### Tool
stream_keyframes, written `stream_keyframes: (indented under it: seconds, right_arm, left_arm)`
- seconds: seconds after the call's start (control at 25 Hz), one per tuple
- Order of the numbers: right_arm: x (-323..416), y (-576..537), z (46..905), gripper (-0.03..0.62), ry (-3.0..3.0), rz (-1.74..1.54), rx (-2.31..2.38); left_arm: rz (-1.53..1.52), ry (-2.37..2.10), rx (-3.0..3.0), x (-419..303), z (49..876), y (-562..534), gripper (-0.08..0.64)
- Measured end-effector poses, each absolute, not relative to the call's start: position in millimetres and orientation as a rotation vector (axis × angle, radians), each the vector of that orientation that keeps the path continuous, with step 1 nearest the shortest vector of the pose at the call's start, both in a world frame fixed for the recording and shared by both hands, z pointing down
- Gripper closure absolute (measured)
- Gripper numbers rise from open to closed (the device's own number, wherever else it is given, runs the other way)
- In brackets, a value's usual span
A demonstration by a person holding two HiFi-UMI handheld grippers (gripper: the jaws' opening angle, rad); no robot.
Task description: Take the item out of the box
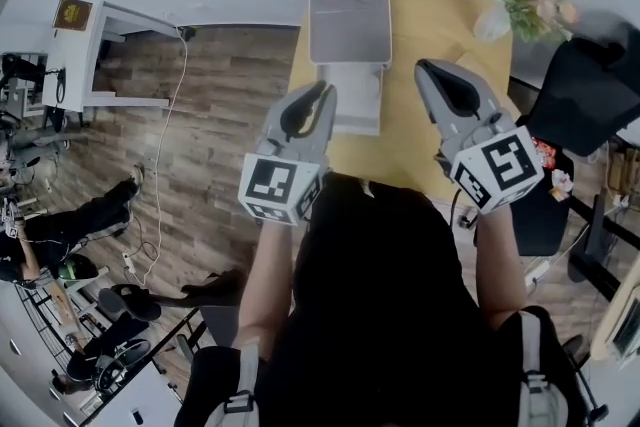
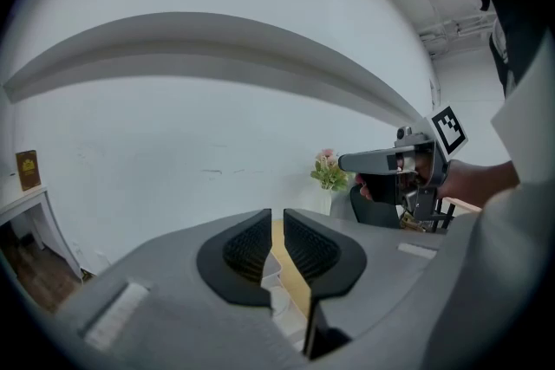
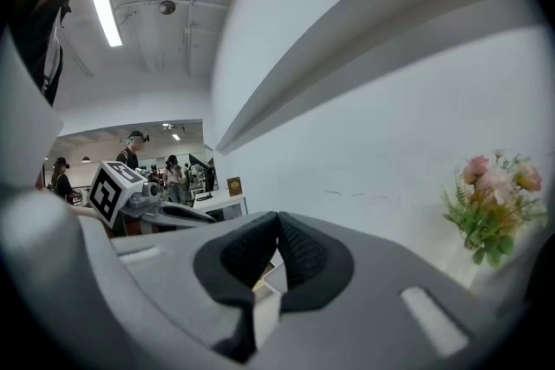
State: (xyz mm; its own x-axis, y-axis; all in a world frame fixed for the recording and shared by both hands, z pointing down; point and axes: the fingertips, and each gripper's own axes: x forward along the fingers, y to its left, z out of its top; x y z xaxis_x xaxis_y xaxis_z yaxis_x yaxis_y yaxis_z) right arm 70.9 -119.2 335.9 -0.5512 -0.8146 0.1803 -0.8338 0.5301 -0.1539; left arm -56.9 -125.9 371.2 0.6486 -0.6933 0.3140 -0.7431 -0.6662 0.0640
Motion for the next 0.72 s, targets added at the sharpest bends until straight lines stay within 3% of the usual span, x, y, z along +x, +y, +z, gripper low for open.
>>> stream_keyframes:
  seconds: [0.72]
  right_arm:
    - [66.0,-122.3,369.8,0.589,-2.537,0.442,1.51]
  left_arm:
    - [0.631,-0.883,2.705,-39.9,465.8,-129.9,0.459]
